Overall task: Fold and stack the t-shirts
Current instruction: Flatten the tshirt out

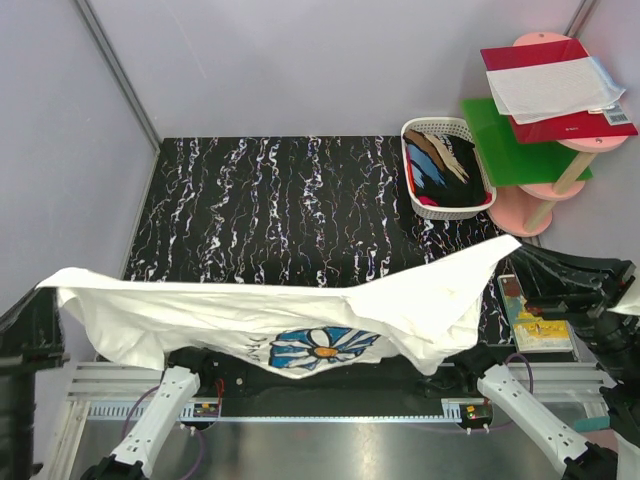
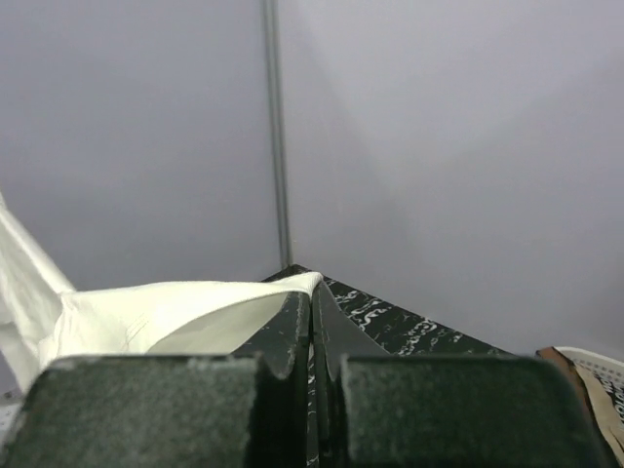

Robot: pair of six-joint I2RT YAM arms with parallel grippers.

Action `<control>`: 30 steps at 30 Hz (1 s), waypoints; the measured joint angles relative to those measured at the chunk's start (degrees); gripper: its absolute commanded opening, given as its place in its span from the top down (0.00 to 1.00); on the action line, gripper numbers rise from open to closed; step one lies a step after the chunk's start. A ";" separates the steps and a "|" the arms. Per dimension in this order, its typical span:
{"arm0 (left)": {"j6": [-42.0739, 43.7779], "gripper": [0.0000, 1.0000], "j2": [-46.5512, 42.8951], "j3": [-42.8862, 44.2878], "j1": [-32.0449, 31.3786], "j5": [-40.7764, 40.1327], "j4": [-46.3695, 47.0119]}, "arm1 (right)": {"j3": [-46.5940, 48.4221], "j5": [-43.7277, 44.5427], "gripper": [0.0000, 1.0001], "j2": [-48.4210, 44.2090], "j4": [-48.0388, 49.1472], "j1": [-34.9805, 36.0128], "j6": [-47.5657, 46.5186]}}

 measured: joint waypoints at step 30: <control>-0.15 1.00 87.86 8.61 12.24 -5.99 13.44 | 48.96 16.96 0.76 108.13 4.90 -10.12 -1.31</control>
